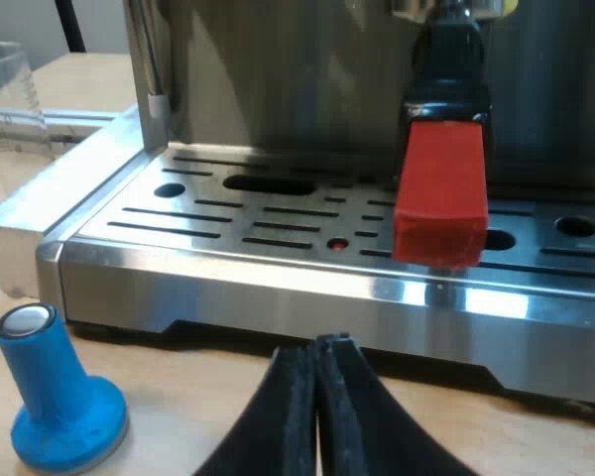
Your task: Grind coffee beans and then tamp
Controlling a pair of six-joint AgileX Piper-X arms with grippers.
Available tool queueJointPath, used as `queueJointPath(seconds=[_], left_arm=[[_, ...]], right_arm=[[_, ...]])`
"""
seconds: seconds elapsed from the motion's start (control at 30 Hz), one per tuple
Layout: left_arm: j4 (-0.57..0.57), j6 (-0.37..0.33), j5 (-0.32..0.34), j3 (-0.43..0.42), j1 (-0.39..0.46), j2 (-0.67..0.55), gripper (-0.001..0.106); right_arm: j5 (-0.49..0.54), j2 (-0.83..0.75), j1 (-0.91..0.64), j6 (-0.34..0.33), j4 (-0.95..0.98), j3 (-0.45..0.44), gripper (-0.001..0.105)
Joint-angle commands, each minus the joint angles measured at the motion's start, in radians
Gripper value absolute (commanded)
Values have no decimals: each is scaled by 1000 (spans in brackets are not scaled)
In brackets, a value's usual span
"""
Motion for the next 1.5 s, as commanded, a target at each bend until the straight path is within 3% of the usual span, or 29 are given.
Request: queueJointPath(seconds=[0.03, 0.2, 0.27, 0.33, 0.37, 0.43, 0.63, 0.83, 0.97, 1.03, 1.27, 1.43, 1.5], left_arm=[[-18, -2, 7, -2, -6, -1, 73], [-18, -2, 7, -2, -6, -1, 73], [-25, -2, 7, -2, -6, -1, 73], [-28, -2, 7, -2, -6, -1, 73], [-33, -2, 7, -2, -6, -1, 73], [-33, -2, 7, -2, -6, -1, 73], [-33, -2, 7, -2, -6, -1, 73], [-33, -2, 7, -2, -6, -1, 73], [-34, -2, 7, -2, -6, -1, 73], [-41, -2, 7, -2, -6, -1, 73], [-46, -2, 7, -2, -6, -1, 73], [-51, -2, 7, -2, -6, -1, 73], [-56, -2, 7, -2, -6, -1, 73]], right_arm=[[38, -12, 29, -3, -8, -9, 0], [65, -58, 41, -6, -8, -9, 4], [107, -103, 41, -33, -8, -9, 26], [108, -120, 41, -42, -8, -9, 39], [108, -141, 41, -42, -8, -9, 60], [108, -161, 32, -51, -8, -9, 71], [108, -210, 4, -87, -8, -11, 70], [58, -265, -101, -91, 35, -69, 70], [-89, -270, -172, -67, 319, -175, 70], [-151, -270, -206, 14, 482, -232, 70], [-312, -270, -295, 168, 807, -336, 70], [-536, -270, -383, 340, 988, -377, 70], [-613, -270, -413, 346, 1024, -384, 70]])
